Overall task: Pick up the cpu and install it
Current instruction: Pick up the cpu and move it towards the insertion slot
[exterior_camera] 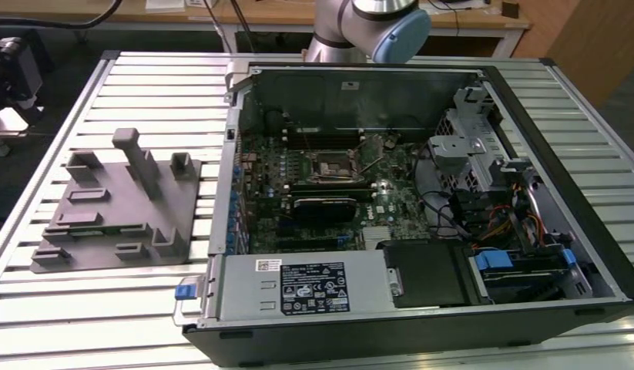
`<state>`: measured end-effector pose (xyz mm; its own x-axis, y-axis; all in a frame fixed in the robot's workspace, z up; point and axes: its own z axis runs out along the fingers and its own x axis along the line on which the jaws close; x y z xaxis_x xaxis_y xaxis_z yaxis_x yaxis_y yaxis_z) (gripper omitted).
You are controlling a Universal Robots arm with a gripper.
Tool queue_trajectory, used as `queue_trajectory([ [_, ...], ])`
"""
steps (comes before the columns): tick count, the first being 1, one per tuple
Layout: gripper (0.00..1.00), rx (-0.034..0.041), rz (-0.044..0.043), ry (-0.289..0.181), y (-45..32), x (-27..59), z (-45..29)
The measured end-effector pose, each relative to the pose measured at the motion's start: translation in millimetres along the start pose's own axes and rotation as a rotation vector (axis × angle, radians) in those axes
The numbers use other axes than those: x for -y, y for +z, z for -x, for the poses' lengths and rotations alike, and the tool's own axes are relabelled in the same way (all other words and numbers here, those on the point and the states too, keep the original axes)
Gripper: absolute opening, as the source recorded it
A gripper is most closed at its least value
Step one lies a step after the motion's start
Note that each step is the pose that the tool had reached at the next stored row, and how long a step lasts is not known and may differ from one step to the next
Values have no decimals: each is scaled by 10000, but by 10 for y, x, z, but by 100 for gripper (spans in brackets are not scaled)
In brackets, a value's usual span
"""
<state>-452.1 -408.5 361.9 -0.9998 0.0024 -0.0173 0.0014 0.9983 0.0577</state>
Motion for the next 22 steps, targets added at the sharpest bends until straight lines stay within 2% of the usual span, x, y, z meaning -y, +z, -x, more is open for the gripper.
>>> queue_trajectory([
  [9,53,1,0,1,-180,-16,3],
  [14,53,1,-1,-1,-195,-29,37],
  [22,53,0,-2,0,-204,-35,174],
])
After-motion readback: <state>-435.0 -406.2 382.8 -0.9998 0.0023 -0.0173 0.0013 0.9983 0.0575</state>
